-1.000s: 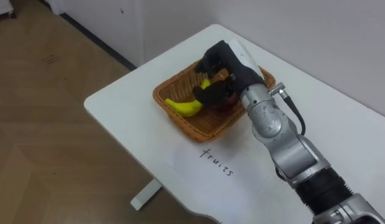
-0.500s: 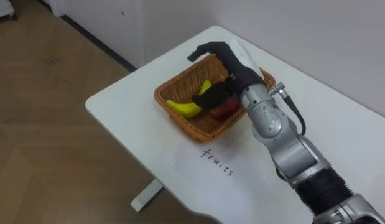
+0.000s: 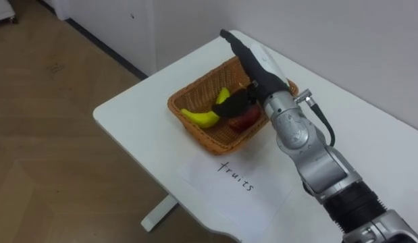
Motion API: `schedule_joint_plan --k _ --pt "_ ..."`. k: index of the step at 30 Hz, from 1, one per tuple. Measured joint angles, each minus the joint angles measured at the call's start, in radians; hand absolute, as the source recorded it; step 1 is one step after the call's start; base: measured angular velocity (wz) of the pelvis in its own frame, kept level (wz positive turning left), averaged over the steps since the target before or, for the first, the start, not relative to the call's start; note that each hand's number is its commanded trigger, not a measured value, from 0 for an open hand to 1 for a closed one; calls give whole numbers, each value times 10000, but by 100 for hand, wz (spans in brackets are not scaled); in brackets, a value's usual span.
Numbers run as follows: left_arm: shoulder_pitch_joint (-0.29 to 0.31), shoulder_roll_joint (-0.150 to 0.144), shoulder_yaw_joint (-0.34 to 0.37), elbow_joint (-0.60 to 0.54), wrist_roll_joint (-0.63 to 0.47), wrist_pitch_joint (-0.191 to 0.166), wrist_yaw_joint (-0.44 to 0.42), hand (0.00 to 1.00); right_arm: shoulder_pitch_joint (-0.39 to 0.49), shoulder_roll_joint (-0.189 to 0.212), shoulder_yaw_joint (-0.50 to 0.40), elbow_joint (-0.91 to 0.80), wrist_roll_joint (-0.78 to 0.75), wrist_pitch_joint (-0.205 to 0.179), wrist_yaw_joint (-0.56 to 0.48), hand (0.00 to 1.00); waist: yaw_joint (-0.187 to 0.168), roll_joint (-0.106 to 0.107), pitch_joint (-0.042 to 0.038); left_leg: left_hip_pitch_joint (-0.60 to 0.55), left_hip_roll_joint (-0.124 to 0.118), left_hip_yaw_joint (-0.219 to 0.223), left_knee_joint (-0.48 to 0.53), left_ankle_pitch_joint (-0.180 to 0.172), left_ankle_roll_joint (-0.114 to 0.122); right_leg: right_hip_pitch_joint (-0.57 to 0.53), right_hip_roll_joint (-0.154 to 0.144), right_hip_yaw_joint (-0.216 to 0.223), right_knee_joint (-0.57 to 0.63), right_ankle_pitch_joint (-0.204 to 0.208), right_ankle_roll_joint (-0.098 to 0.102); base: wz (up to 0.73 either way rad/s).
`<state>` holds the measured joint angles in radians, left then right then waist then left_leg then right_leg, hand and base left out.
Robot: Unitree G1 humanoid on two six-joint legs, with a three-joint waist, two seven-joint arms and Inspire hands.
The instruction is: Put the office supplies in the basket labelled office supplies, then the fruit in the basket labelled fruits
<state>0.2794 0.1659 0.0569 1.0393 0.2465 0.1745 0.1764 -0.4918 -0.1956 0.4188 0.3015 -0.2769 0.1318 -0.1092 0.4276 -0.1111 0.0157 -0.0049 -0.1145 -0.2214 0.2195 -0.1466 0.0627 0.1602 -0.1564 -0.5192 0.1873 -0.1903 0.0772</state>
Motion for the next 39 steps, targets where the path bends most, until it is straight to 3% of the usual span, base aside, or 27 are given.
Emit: schedule_joint_plan --k 6,10,14,17,21,30,34,39 --pt "-311 51 205 387 18 -170 -117 0 0 -8 -147 -5 -52 -96 7 0 -358 -11 -10 17 48 215 -72 -3 8 -26 14 250 16 6 5 -11" --pt "-541 36 205 400 22 -181 -127 0 -1 -244 -199 -20 -65 -121 56 0 -455 3 -6 155 139 562 -150 -11 26 -91 58 708 23 64 -8 -24" --pt "-642 -43 310 378 53 -122 -145 0 -1 -336 -961 -334 -500 -81 186 0 -699 2 -93 71 203 861 -169 -22 48 -381 102 1126 59 134 -32 -25" --pt "-610 -82 398 375 115 -61 -132 0 -1 -454 -1394 -626 -705 -82 165 0 -805 72 -126 212 227 1074 -230 -7 76 -404 109 1384 19 171 -16 -25" --pt "-583 -87 403 283 205 -58 -97 0 0 -500 -1719 -975 -806 -86 83 0 -1225 88 -134 242 237 1097 -280 -5 85 -415 138 1562 -1 186 -12 -4" --pt "-624 -169 393 19 213 -142 127 0 29 -967 -2028 -1459 -394 -110 -226 0 -1809 122 -109 373 340 1389 -351 -10 76 -414 217 1947 -11 210 -46 -8" --pt "-597 -118 397 15 215 -206 107 0 66 -1484 -2069 -2245 -312 -133 -203 0 -2120 150 -91 372 368 1522 -381 -13 80 -444 234 2112 -7 234 -47 -10" --pt "-650 -99 591 52 303 -314 81 0 643 -1587 -2645 -2932 -467 -311 -169 0 -2363 44 -154 475 429 1752 -450 -15 78 -495 290 2321 -7 257 -68 -12"
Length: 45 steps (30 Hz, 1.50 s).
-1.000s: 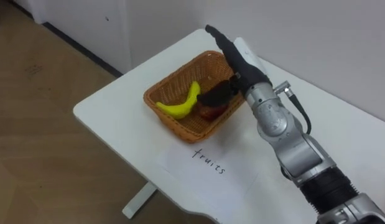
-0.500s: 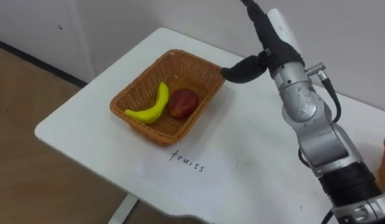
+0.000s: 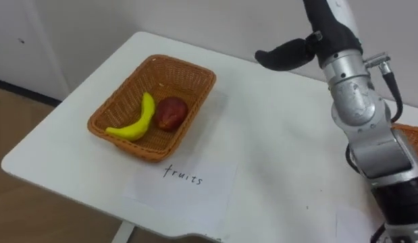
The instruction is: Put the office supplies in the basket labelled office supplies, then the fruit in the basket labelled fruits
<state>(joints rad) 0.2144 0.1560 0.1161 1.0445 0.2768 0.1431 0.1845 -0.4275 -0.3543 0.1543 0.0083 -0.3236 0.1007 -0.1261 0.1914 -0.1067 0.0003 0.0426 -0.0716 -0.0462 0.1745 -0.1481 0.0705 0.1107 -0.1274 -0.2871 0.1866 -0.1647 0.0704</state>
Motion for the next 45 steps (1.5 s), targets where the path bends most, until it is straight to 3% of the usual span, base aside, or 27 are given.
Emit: schedule_joint_plan --k 12,14,18,20,25,33,38,45 --pt "56 144 383 689 -15 -50 -22 0 287 -117 -1498 -540 21 -138 -43 0 -814 -20 10 326 327 740 -124 -138 -131 -28 287 672 -10 113 -151 -20" --pt "98 133 394 686 -12 -92 -21 0 363 -223 -1852 -544 39 -140 -54 0 -1046 -55 -14 329 347 772 -125 -147 -146 -28 318 726 -11 120 -162 -2" --pt "106 186 512 681 -15 -201 -21 0 644 -444 -2486 -681 469 -140 -174 0 -1177 -61 -20 358 439 958 -117 -178 -197 -79 414 915 -23 148 -207 -14" --pt "115 191 567 672 -24 -203 -18 0 1174 -586 -2776 -1201 534 -144 -388 0 -1342 -82 -55 389 485 1001 -116 -194 -223 -93 443 936 -10 149 -209 -6" --pt "143 194 668 749 -62 -269 42 0 1664 -830 -3332 -1630 548 -203 -586 0 -1709 -56 -33 552 606 1303 -203 -235 -283 -141 572 1291 -7 202 -294 -24" --pt "365 189 764 756 -106 -630 104 0 2605 -848 -4752 -1809 1221 -386 -1575 0 -2203 -115 -46 768 802 1705 -228 -361 -405 -103 776 1603 -2 251 -373 -18" --pt "527 172 790 741 -105 -664 97 0 3234 -847 -5522 -1802 1237 -776 -2536 0 -2397 -46 -13 879 921 1959 -214 -453 -465 -99 881 1740 -14 281 -422 -15" --pt "638 166 866 723 -108 -616 93 0 3878 -847 -6223 -1704 1603 -792 -3290 0 -2693 3 -21 827 973 2101 -217 -483 -503 -237 924 1720 -11 287 -441 -7"
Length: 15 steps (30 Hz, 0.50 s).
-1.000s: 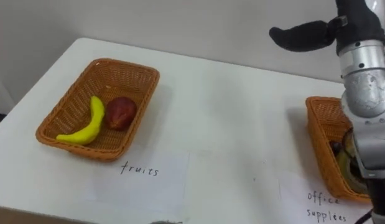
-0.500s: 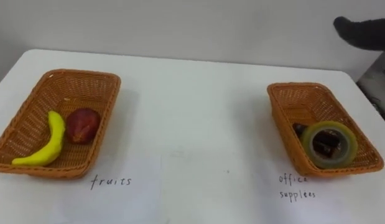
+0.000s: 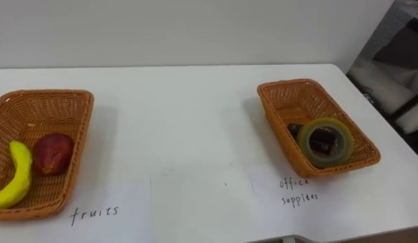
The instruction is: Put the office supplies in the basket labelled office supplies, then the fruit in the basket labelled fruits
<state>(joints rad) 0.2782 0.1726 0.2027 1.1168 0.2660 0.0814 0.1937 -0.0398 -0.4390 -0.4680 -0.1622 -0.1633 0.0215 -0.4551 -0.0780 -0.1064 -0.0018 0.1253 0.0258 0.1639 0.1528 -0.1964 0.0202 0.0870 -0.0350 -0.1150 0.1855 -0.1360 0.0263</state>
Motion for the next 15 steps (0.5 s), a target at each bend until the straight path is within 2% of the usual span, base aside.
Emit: schedule_joint_plan --k 9,12,15 --pt "25 2 1 -222 5 66 209 0 1465 87 -348 596 2006 10 -1013 0 -172 7 -2 -67 -2 8 -14 -23 -24 -65 31 26 -2 -30 -45 0" --pt "53 -1 115 -201 -22 54 233 0 1849 301 -480 875 3123 -30 -1298 0 -217 23 -1 -66 26 82 -19 -25 -26 -67 31 36 -21 -31 -47 -2" --pt "162 -5 124 -203 -228 55 345 0 2057 678 -688 1330 4288 -74 -1591 0 -259 62 3 -61 43 165 -13 -36 -34 -90 39 69 -23 -32 -52 -6"
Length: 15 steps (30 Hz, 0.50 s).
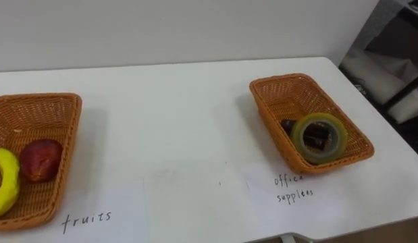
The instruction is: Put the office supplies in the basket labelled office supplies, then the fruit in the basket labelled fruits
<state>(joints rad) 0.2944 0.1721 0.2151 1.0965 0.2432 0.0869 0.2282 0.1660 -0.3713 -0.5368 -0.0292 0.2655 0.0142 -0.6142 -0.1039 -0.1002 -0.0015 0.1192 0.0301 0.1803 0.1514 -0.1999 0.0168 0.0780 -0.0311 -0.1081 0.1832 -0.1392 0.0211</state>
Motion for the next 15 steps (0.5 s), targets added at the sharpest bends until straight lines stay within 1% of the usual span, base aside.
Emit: schedule_joint_plan --k 2,3,4,5,7,8,9,11,12,14,15 --pt "39 -1 -25 -5 -143 -2 104 0 177 233 -51 569 1138 -91 -386 0 -67 17 20 -7 -3 -25 3 -1 1 22 0 -1 -20 0 0 3" --pt "40 -2 -26 -6 -148 -2 130 0 232 278 -54 729 1350 -105 -486 0 -77 18 19 -18 -5 -32 7 -2 3 19 -1 -1 -24 -1 -1 0" --pt "40 -15 -30 -15 -159 -1 200 0 338 364 -52 1009 1755 -114 -633 0 -57 85 -3 -30 -7 -29 10 -6 5 5 -5 2 -31 -4 -3 0" --pt "74 -29 -31 -47 -159 0 243 0 439 460 -53 1208 2146 -118 -782 0 -40 89 -5 -39 -24 -41 12 -15 5 24 -8 1 -113 -9 -10 -3" --pt "123 -48 -28 -184 -157 16 257 0 572 590 -53 1631 2443 -167 -1018 0 -55 152 -30 -45 -79 -45 12 -30 12 40 -14 -18 -166 -10 -10 0" --pt "142 -49 -29 -238 -158 15 272 0 610 635 -60 2021 2618 -186 -1075 0 -63 228 -57 -43 -86 -56 12 -42 21 44 -19 -28 -165 -20 -7 3" --pt "132 -49 -29 -246 -157 12 293 0 611 660 -60 2208 2706 -189 -1100 0 -57 250 -67 -40 -94 -61 11 -46 23 44 -22 -29 -164 -31 -3 0" --pt "75 -52 -23 -284 -152 13 395 0 604 752 -54 3150 2904 -253 -1302 0 -80 324 -75 -36 -107 -34 10 -48 26 70 -23 -31 -162 -48 2 4" --pt "92 -55 -18 -345 -150 23 406 0 605 777 -56 3420 2911 -253 -1373 0 -68 356 -70 -37 -105 -35 10 -48 25 74 -22 -36 -159 -51 1 5" --pt "126 -63 -15 -660 -161 158 407 0 597 985 -61 4044 3079 -254 -1695 0 -46 425 -30 -38 -96 -37 -6 -48 22 68 -15 -42 -150 -69 -13 0" --pt "145 -65 -15 -738 -162 177 406 0 595 1028 -62 4190 3148 -254 -1730 0 -52 436 -22 -37 -94 -38 -9 -48 21 67 -14 -41 -149 -75 -15 0"
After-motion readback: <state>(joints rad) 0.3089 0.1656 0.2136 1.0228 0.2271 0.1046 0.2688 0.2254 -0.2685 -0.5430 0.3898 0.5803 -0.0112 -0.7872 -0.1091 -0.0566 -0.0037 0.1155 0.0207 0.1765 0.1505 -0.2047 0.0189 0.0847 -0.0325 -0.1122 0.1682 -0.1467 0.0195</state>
